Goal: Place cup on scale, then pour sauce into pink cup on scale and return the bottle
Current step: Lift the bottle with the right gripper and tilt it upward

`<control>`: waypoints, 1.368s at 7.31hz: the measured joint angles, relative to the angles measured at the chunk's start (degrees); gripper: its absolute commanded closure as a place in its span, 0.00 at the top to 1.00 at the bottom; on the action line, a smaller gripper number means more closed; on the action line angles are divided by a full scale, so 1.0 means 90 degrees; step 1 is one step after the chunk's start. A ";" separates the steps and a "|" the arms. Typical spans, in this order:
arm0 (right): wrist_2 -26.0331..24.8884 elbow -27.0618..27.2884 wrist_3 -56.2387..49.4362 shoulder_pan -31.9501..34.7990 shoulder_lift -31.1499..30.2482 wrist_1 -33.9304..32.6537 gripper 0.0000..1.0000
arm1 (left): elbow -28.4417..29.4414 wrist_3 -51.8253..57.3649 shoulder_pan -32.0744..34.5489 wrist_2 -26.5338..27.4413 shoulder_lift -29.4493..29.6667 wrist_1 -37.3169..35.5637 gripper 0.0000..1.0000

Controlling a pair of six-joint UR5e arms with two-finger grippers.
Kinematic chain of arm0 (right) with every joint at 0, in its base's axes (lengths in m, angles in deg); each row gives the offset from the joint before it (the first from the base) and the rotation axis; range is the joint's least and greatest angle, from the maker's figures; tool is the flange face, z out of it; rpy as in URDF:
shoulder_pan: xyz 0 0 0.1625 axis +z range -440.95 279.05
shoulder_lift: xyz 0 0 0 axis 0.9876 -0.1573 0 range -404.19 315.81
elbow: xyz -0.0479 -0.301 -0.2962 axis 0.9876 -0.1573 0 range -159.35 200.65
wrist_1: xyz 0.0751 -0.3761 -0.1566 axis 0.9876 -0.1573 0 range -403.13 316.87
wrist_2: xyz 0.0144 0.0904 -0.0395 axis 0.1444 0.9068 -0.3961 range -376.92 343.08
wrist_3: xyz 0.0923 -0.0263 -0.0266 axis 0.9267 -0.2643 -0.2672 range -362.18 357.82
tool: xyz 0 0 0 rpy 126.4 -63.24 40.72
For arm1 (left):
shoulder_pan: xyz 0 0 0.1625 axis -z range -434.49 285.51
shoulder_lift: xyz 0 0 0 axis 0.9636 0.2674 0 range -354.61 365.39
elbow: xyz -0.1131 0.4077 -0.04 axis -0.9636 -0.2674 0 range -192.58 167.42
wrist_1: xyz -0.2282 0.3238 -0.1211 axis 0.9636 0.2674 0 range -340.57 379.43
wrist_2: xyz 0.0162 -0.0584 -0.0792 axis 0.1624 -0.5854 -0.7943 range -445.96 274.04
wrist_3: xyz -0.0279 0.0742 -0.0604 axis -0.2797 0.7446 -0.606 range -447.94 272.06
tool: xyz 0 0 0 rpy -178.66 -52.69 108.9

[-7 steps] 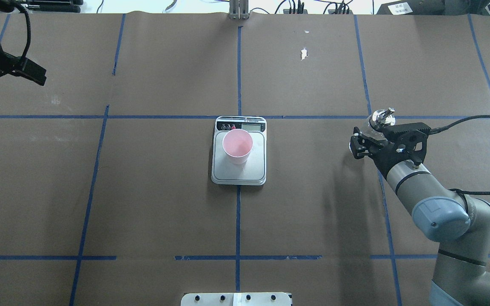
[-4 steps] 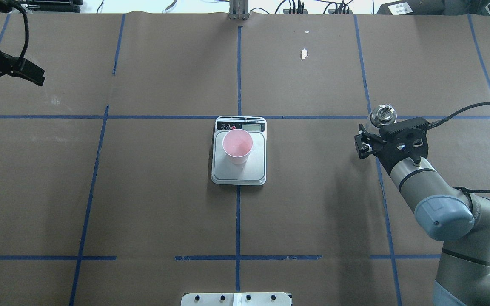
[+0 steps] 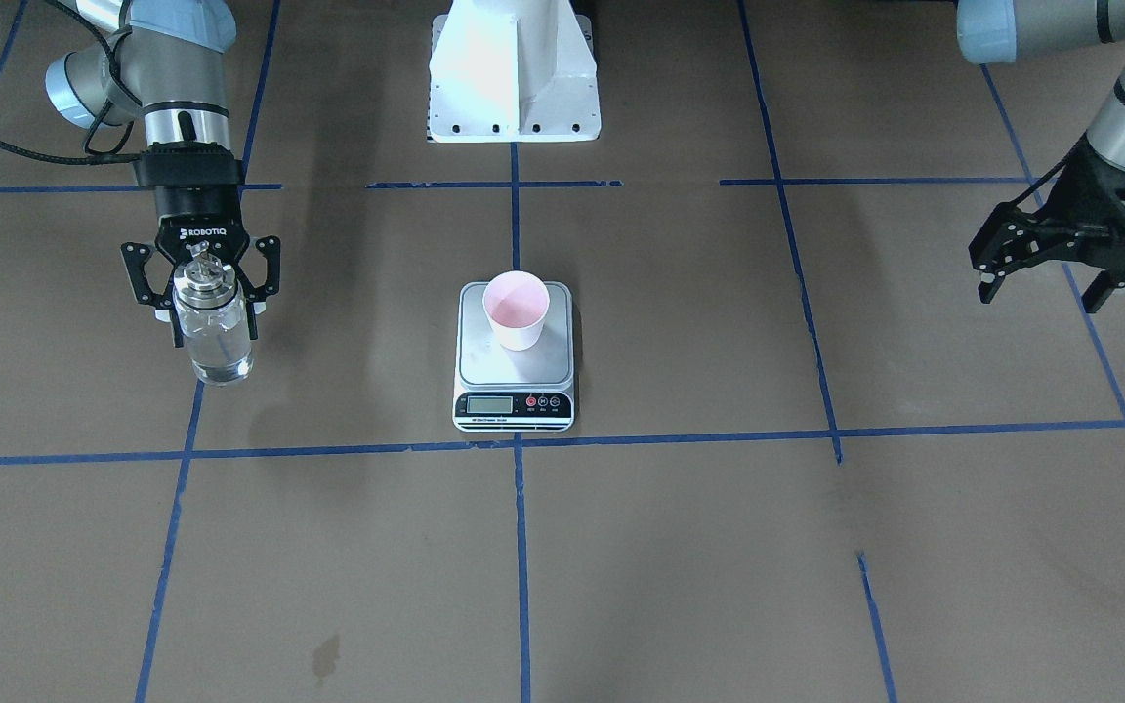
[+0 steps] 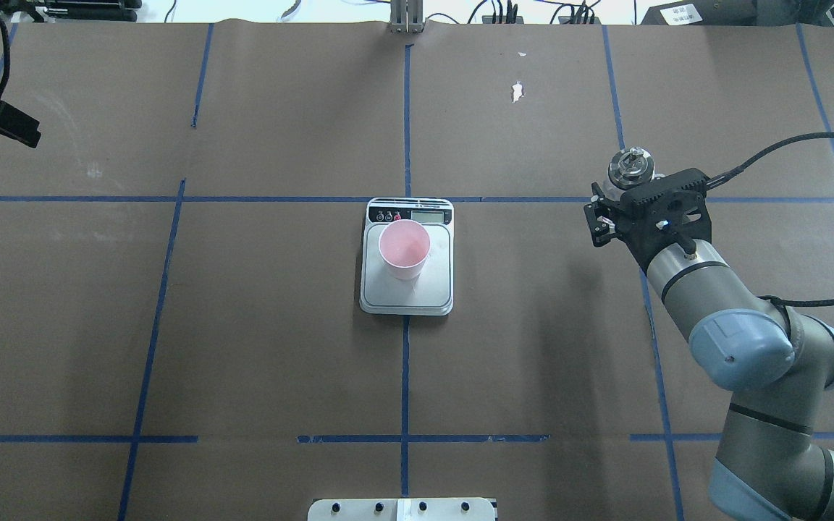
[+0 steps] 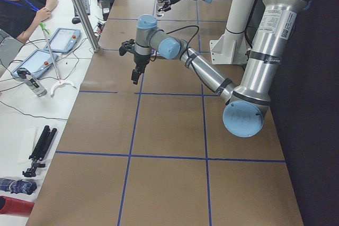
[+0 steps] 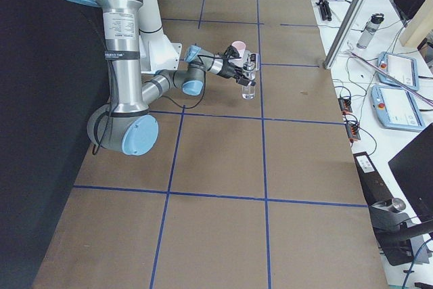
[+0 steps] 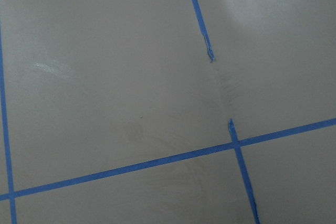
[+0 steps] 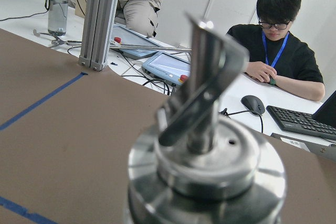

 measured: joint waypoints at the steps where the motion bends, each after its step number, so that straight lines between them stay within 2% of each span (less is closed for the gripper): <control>1: 0.0015 0.0042 -0.0076 0.0055 0.0092 0.0005 0.00 | 0.0021 0.0273 0.0166 -0.0108 -0.0111 0.0015 1.00; 5: 0.0153 0.0146 -0.0103 0.0228 0.0215 -0.0123 0.00 | 0.0058 0.1026 0.0585 -0.0219 -0.0538 0.0056 1.00; 8: 0.0126 0.0243 -0.0119 0.0289 0.0636 -0.1157 0.00 | 0.0064 0.1050 0.0598 -0.0219 -0.0594 0.0062 1.00; 10: 0.0070 0.0211 -0.0148 0.0302 0.0747 -0.1411 0.00 | 0.0073 0.1047 0.0597 -0.0223 -0.0599 0.0065 1.00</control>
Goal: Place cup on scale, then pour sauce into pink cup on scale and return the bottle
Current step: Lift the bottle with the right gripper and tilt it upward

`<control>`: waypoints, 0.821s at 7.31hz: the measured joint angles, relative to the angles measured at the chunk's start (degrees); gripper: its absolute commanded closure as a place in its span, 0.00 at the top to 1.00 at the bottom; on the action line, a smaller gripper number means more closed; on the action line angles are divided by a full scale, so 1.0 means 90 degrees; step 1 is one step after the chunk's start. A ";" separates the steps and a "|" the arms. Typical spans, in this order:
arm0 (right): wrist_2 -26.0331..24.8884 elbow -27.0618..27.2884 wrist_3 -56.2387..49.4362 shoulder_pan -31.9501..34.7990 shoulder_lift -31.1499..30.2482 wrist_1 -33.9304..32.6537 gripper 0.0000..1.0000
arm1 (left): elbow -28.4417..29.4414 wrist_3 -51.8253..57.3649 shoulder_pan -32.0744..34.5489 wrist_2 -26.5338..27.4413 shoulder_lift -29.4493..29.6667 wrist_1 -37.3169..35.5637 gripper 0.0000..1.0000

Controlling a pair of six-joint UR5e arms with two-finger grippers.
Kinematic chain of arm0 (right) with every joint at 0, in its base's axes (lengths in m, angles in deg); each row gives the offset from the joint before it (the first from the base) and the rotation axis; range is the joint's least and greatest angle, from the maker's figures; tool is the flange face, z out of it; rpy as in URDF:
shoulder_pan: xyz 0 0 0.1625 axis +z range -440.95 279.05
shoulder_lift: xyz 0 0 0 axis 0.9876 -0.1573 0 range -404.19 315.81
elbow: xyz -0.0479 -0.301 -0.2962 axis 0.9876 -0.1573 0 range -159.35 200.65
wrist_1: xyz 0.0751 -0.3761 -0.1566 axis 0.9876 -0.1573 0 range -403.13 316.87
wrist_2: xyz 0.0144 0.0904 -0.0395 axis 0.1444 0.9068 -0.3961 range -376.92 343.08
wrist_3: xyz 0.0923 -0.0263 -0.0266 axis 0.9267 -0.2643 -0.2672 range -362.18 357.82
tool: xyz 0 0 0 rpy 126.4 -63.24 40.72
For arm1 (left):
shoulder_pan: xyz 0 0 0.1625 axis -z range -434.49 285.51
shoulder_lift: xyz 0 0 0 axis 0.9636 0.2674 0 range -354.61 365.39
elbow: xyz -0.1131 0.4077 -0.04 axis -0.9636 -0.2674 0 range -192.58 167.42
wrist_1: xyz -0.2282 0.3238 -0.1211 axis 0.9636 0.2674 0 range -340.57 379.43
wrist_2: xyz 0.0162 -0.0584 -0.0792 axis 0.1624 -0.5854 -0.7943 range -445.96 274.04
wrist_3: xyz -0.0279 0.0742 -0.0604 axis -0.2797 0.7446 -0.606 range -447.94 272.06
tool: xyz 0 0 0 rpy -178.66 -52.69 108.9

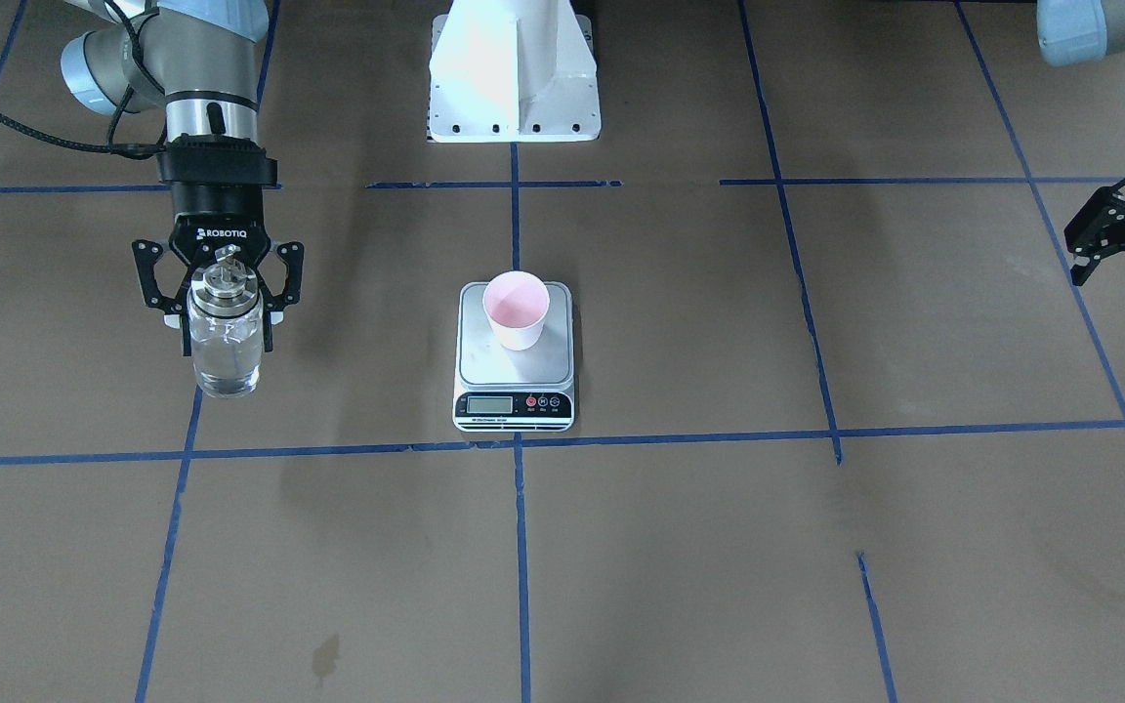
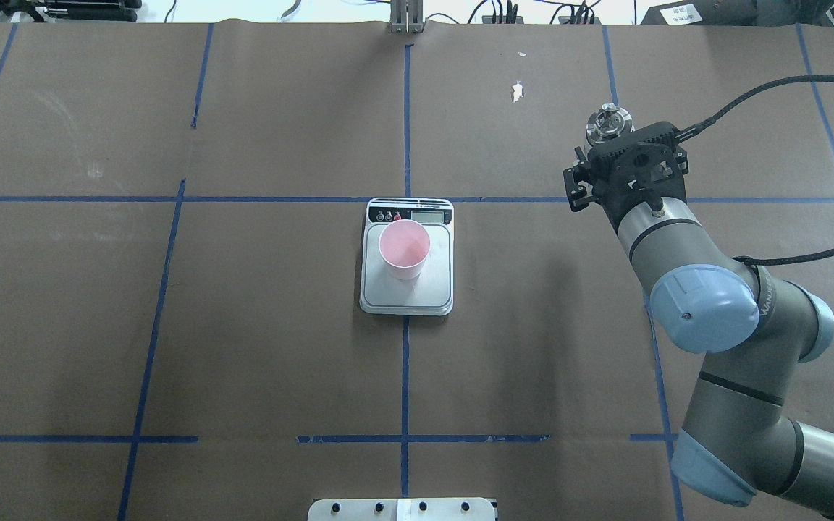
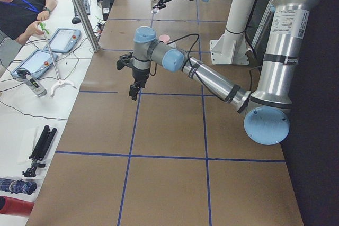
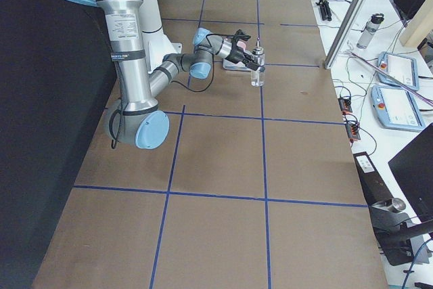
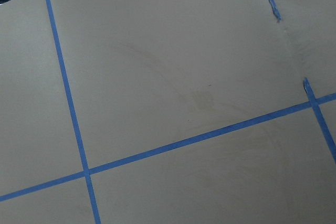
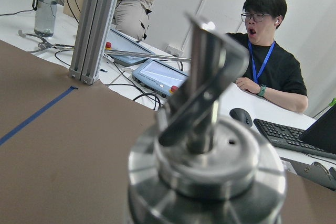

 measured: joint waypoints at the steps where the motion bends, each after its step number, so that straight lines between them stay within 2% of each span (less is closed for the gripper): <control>1: -0.0095 -0.0025 -0.0137 -0.0029 -0.0001 -0.0030 0.00 | 0.0005 0.0000 0.0000 0.0002 0.0000 0.0002 1.00; 3: -0.0654 -0.0106 -0.0832 -0.0294 0.0014 -0.0049 0.00 | 0.0045 0.0276 0.0048 0.0004 -0.0021 0.0001 1.00; 6: -0.1721 -0.0221 -0.1640 -0.0868 0.0152 -0.0294 0.00 | 0.0300 0.1515 0.0587 -0.0117 -0.0219 -0.0009 1.00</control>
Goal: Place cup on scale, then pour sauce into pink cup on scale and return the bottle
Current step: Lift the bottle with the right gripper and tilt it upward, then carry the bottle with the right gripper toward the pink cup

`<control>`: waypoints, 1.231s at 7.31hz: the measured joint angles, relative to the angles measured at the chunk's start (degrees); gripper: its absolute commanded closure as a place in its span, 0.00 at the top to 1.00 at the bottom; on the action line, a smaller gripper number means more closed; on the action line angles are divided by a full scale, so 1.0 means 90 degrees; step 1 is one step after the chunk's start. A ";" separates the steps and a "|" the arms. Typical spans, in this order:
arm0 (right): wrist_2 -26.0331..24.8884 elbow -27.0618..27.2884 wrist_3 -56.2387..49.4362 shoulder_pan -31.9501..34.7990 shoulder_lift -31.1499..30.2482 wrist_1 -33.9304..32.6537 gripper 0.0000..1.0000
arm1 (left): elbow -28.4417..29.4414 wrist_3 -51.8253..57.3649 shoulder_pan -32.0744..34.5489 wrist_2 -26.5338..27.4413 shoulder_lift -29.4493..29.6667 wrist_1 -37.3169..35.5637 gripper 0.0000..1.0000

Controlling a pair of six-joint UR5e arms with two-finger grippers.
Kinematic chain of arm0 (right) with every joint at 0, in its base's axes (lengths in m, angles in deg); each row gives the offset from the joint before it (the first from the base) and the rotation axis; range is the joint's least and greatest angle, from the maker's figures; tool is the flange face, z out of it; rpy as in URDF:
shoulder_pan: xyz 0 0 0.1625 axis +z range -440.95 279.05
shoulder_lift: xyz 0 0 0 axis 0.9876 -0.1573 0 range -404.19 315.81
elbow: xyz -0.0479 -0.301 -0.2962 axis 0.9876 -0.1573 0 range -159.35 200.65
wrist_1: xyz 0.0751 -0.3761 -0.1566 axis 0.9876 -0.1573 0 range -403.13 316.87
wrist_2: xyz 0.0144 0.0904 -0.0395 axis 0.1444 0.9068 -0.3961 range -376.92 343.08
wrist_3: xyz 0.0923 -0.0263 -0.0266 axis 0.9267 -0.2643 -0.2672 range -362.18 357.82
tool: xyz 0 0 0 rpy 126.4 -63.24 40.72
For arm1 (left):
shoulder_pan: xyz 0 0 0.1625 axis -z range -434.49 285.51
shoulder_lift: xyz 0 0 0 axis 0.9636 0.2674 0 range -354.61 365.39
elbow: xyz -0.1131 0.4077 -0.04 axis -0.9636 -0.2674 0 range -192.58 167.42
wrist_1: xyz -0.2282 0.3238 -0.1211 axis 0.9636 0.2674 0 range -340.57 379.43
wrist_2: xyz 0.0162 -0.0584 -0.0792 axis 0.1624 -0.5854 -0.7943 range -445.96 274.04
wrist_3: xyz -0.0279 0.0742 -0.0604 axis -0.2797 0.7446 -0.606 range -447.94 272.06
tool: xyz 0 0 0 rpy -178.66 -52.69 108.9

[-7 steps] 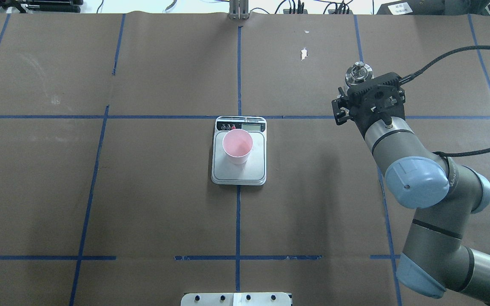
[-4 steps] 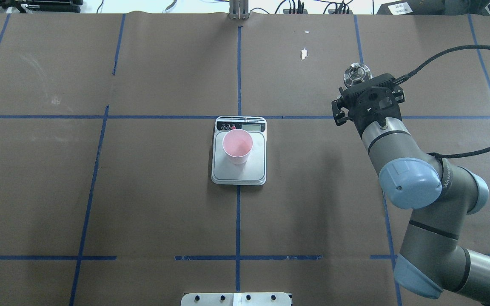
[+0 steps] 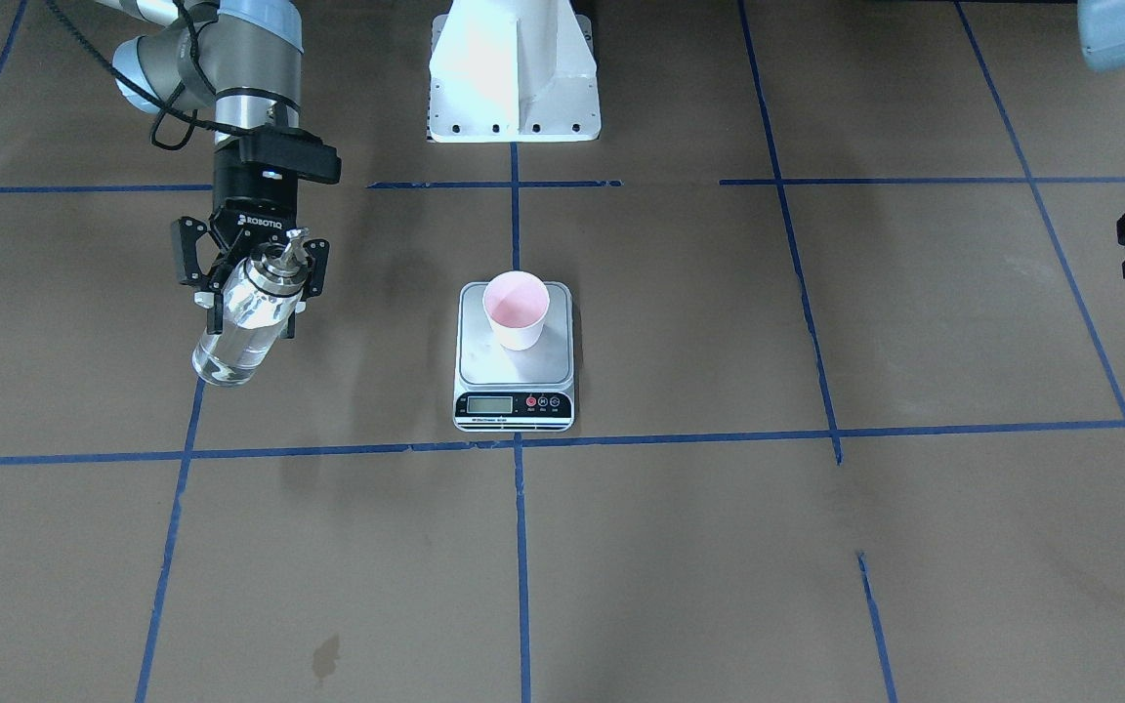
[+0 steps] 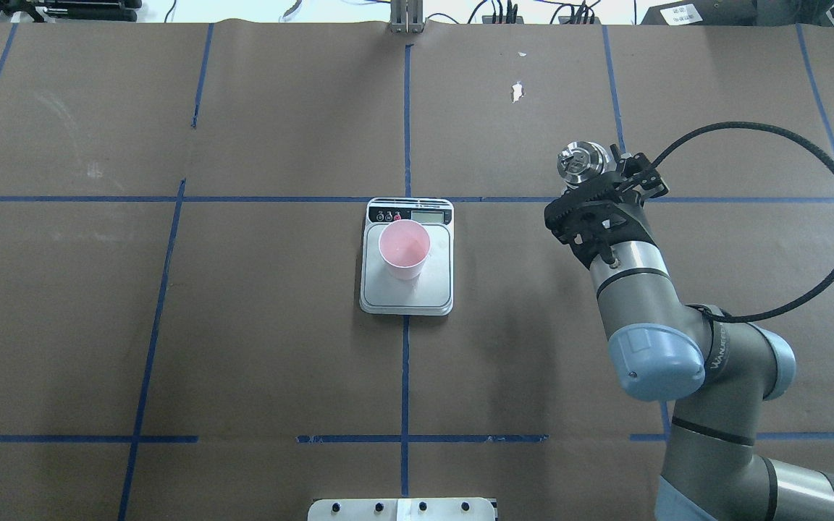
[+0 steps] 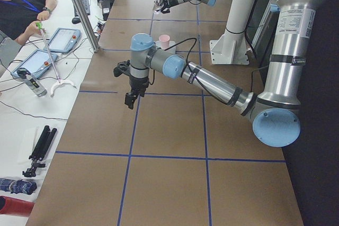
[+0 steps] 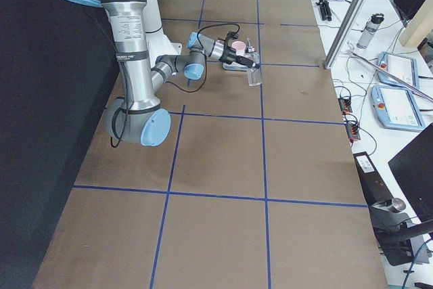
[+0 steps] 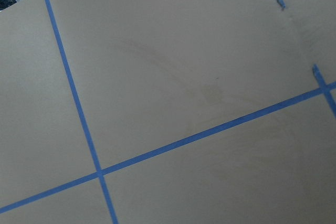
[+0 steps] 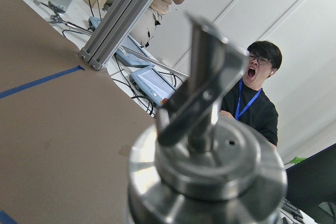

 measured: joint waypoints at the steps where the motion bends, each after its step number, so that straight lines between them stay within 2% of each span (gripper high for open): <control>1: -0.0337 -0.0008 -0.0123 -0.0188 0.0184 -0.0350 0.00 | 0.0099 0.0190 0.0155 -0.0069 -0.0051 0.0004 1.00; 5: -0.1213 -0.0053 -0.0233 -0.0665 0.0716 -0.1869 0.00 | 0.0577 0.0778 0.0466 -0.0259 -0.0274 0.0641 1.00; 7: -0.1508 -0.0108 -0.0239 -0.0849 0.0840 -0.2375 0.00 | 0.1123 0.2207 0.0725 -0.0257 -0.0289 0.1149 1.00; 9: -0.1664 -0.0190 -0.0240 -0.0926 0.0930 -0.2623 0.00 | 0.1568 0.2836 0.0836 -0.0250 -0.0297 0.1607 1.00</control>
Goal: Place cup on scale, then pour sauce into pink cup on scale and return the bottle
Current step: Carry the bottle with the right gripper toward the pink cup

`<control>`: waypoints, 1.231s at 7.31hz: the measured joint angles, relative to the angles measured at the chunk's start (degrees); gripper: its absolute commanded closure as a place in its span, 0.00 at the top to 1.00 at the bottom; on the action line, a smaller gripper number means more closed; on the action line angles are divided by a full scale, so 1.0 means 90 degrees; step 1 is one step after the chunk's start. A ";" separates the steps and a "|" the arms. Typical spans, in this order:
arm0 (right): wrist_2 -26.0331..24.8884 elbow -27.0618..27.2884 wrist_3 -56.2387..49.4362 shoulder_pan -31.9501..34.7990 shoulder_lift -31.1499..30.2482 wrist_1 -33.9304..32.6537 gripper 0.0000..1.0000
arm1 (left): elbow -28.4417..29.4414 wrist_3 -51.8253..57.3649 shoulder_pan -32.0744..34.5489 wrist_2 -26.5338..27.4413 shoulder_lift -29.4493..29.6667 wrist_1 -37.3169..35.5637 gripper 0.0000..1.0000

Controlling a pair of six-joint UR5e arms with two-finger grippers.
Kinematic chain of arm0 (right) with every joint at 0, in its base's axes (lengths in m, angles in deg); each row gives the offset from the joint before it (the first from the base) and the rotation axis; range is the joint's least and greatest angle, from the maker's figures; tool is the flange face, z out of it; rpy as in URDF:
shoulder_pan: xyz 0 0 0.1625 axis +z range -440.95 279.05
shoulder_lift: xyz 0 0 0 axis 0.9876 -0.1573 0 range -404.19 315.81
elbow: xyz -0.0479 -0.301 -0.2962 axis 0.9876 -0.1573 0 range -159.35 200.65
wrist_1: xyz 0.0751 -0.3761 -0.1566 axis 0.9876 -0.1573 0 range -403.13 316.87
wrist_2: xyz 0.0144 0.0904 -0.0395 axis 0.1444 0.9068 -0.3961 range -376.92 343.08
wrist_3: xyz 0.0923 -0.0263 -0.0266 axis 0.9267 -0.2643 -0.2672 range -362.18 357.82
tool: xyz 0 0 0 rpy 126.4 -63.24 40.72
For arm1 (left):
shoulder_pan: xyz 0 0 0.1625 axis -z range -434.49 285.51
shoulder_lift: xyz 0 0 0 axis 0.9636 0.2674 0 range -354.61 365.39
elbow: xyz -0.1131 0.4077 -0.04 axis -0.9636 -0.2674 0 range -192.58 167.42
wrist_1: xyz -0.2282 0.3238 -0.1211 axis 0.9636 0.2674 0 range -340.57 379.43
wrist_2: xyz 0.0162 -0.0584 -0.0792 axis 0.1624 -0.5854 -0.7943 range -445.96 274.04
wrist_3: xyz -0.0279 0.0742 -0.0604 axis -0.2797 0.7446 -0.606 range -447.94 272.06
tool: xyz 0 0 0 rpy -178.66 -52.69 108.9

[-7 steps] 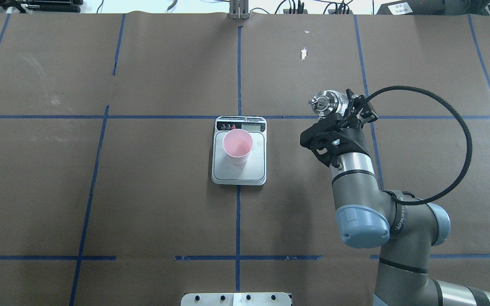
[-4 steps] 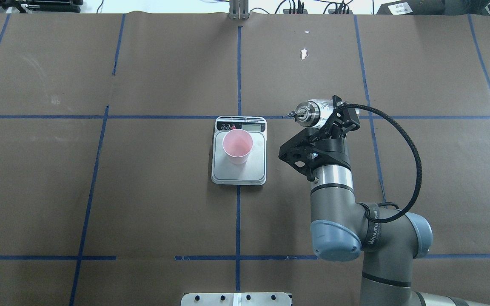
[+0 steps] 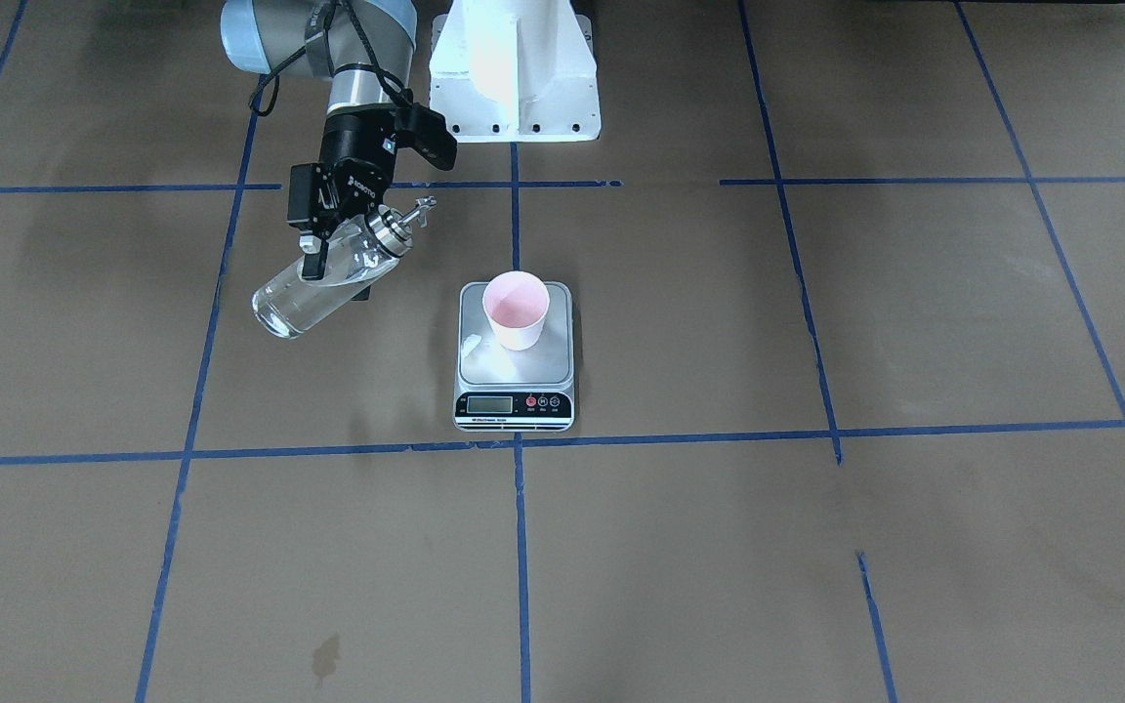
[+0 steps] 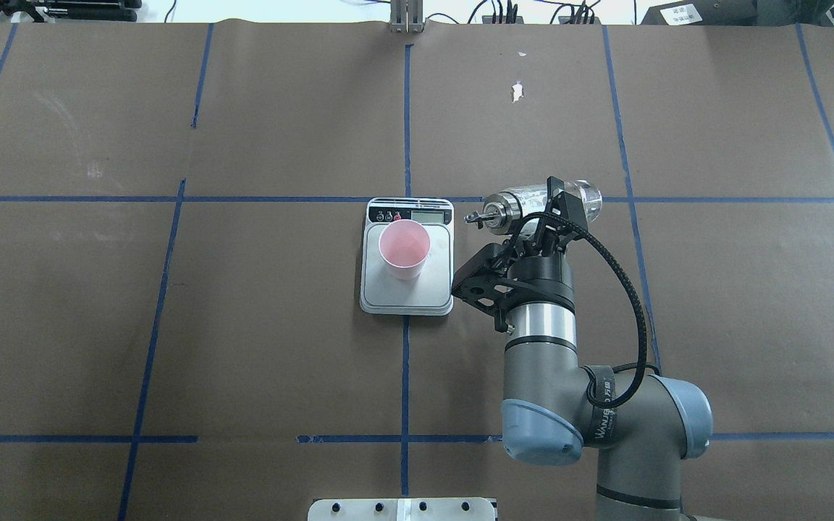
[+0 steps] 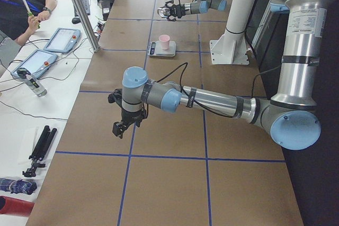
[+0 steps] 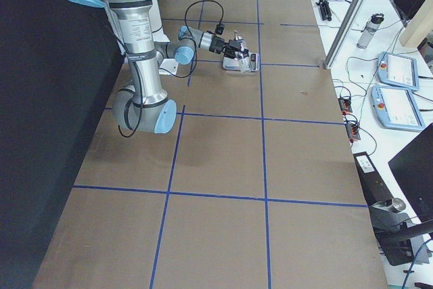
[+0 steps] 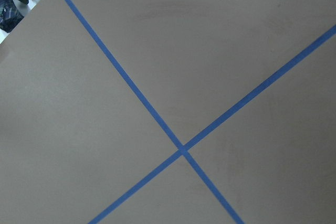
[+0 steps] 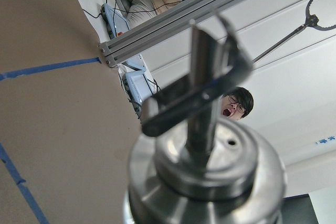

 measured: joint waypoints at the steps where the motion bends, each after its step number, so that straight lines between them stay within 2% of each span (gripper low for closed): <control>1: -0.0059 -0.0079 0.0000 0.0019 0.0044 -0.0029 0.00 | 0.0147 0.0023 0.0024 0.0006 0.0000 0.0078 1.00; 3: -0.0065 -0.0210 -0.0015 0.0167 0.0275 -0.0050 0.00 | 0.0425 -0.0051 0.0044 0.0027 0.0012 0.0241 1.00; 6: 0.0411 -0.0574 0.0001 0.0499 0.0747 -0.0064 0.00 | 0.0504 -0.0075 0.0102 0.0102 0.0026 0.0315 1.00; 9: 0.0457 -0.0955 0.0023 0.0549 0.0827 -0.0066 0.00 | 0.0508 -0.0077 0.0149 0.0134 0.0039 0.0319 1.00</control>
